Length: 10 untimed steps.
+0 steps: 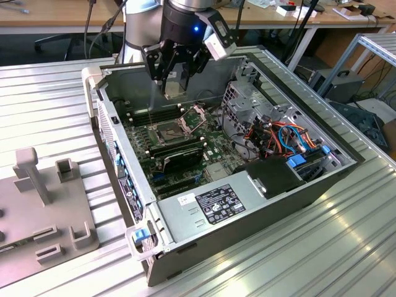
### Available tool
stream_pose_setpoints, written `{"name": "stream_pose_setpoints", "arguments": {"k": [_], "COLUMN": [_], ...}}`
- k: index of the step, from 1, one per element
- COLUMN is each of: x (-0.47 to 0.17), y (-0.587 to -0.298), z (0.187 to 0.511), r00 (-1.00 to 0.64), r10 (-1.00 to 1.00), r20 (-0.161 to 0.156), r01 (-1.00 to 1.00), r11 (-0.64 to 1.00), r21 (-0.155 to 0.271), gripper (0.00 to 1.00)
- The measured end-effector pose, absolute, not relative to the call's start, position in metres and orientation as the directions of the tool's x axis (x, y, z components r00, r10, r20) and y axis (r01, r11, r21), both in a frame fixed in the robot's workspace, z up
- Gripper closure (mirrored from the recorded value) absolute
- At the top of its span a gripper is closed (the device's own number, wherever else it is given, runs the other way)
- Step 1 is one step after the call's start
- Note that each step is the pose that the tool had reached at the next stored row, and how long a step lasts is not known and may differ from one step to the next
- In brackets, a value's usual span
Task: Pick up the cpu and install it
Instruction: 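Pick up the cpu and move it towards the insertion slot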
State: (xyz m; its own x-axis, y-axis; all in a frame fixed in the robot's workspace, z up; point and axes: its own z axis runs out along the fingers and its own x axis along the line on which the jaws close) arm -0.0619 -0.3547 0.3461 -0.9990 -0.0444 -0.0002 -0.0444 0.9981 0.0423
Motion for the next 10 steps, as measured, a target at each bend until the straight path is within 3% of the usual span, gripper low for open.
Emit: {"name": "stream_pose_setpoints", "arguments": {"k": [10], "x": [-0.044], "y": [-0.344], "z": [0.330], "r00": [-0.999], "r10": [-0.044], "r20": [0.000], "r01": [-0.044], "r11": [0.998], "r21": [0.042], "gripper": [0.45]}}
